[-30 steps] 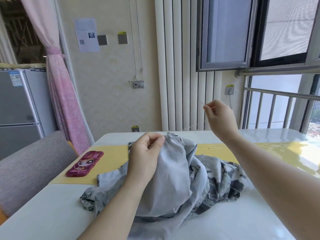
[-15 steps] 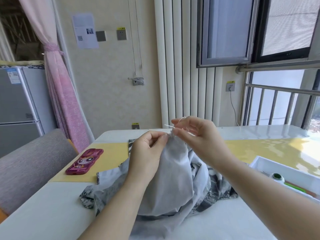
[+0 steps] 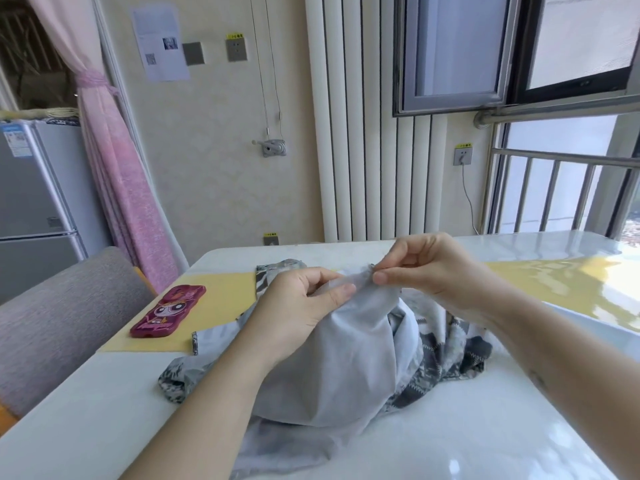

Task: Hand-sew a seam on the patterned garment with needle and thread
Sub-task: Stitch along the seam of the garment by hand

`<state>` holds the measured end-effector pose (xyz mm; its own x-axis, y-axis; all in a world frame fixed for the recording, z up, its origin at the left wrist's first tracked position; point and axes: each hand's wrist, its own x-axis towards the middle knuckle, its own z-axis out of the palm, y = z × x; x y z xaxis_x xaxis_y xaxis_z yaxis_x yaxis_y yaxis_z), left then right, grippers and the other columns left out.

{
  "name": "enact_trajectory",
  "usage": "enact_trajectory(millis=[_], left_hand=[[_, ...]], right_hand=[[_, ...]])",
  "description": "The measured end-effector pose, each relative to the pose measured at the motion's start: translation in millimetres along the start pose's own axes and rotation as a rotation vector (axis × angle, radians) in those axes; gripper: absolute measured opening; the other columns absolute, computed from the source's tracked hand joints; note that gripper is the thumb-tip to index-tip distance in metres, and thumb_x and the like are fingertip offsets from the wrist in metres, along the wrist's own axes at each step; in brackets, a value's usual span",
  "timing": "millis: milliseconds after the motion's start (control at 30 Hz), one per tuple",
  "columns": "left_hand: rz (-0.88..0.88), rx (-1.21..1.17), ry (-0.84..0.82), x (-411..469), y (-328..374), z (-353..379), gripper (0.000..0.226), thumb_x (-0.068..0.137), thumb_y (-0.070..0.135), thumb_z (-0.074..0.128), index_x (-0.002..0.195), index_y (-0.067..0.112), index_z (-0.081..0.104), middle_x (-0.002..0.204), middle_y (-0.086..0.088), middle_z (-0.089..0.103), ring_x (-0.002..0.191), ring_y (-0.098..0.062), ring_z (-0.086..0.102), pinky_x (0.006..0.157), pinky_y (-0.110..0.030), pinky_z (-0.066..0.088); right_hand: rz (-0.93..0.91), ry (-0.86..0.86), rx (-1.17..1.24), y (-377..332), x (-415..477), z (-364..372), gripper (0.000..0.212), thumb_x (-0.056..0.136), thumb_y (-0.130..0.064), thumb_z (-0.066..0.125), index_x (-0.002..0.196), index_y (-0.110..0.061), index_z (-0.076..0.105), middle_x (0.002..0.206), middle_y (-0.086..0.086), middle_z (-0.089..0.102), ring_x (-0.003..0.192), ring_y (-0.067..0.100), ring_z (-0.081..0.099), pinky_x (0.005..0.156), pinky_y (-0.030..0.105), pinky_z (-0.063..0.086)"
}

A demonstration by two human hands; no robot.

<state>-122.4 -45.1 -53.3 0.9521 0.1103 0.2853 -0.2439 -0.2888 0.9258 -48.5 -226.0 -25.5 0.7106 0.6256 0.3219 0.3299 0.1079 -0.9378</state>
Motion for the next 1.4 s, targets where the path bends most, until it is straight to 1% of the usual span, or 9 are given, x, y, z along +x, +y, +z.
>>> enact_trajectory(millis=[133,233,333,467,700,933,1033,1267,1400], left_hand=[[0.006,0.094,-0.033,-6.4,0.3,3.6,0.017,0.079,0.039,0.074,0.087,0.025,0.075,0.095,-0.005,0.074,0.094,-0.024,0.067,0.091,-0.036,0.048],[0.056,0.127,0.02,-9.0,1.3,8.0,0.002,0.081,0.023,0.073,0.08,0.021,0.073,0.076,0.005,0.068,0.074,-0.006,0.058,0.074,-0.017,0.042],[0.126,0.187,0.107,-12.1,2.8,13.0,0.015,0.079,0.017,0.074,0.072,0.029,0.067,0.057,0.022,0.055,0.056,0.006,0.045,0.06,-0.007,0.034],[0.148,0.21,0.133,-15.7,4.0,15.0,0.02,0.079,0.014,0.074,0.07,0.029,0.064,0.051,0.027,0.053,0.054,0.007,0.046,0.058,-0.006,0.034],[0.106,0.179,0.116,-16.1,5.2,13.3,0.011,0.079,0.016,0.074,0.076,0.023,0.066,0.047,0.024,0.049,0.048,0.005,0.042,0.052,-0.008,0.032],[0.141,0.106,0.086,-19.7,8.2,17.6,0.01,0.086,0.027,0.066,0.079,0.022,0.071,0.06,0.025,0.059,0.059,0.008,0.049,0.062,-0.006,0.036],[0.159,0.08,0.109,-19.9,8.5,19.4,0.012,0.087,0.021,0.064,0.079,0.018,0.072,0.067,0.023,0.064,0.066,0.011,0.054,0.067,-0.004,0.037],[0.248,0.174,0.135,-18.6,7.6,15.5,0.012,0.087,0.021,0.065,0.076,0.019,0.071,0.067,0.011,0.061,0.063,-0.001,0.051,0.063,-0.01,0.038],[0.243,0.195,0.066,-19.9,4.9,14.2,0.01,0.085,0.02,0.067,0.077,0.024,0.071,0.067,0.018,0.062,0.064,0.003,0.052,0.065,-0.009,0.038]], right_hand=[[0.024,-0.042,-0.029,0.6,-10.8,-5.7,0.007,0.057,-0.007,0.074,0.06,-0.009,0.069,0.072,0.01,0.072,0.068,0.013,0.069,0.067,0.018,0.054],[0.027,-0.064,-0.026,1.3,-15.0,-8.4,0.01,0.054,-0.015,0.078,0.06,-0.011,0.07,0.074,0.009,0.072,0.07,0.013,0.068,0.071,0.018,0.055],[0.014,-0.053,-0.045,2.4,-18.5,-7.8,0.016,0.051,-0.021,0.078,0.061,-0.011,0.071,0.073,0.007,0.073,0.069,0.012,0.068,0.072,0.019,0.055],[-0.01,-0.001,-0.046,3.7,-21.2,-4.5,0.01,0.055,-0.01,0.074,0.062,-0.007,0.067,0.069,0.004,0.071,0.067,0.01,0.068,0.07,0.017,0.055],[-0.029,0.043,-0.062,-0.9,-22.4,-0.1,0.01,0.056,-0.009,0.074,0.061,-0.008,0.066,0.068,0.003,0.071,0.066,0.01,0.067,0.068,0.016,0.054],[-0.037,0.05,-0.051,-3.5,-24.2,0.6,0.006,0.055,-0.011,0.075,0.057,-0.013,0.069,0.068,0.004,0.071,0.066,0.01,0.067,0.068,0.018,0.054],[-0.032,0.06,-0.074,-3.1,-24.9,0.3,0.007,0.055,-0.013,0.075,0.058,-0.012,0.07,0.069,0.005,0.071,0.067,0.012,0.066,0.068,0.02,0.052],[-0.018,0.046,-0.068,-2.4,-28.6,-1.8,0.01,0.054,-0.016,0.077,0.06,-0.011,0.07,0.072,0.009,0.072,0.069,0.015,0.068,0.072,0.022,0.055],[0.026,-0.001,-0.065,-0.2,-29.0,-6.3,0.016,0.052,-0.022,0.079,0.061,-0.012,0.072,0.073,0.009,0.073,0.07,0.015,0.069,0.073,0.021,0.055]])
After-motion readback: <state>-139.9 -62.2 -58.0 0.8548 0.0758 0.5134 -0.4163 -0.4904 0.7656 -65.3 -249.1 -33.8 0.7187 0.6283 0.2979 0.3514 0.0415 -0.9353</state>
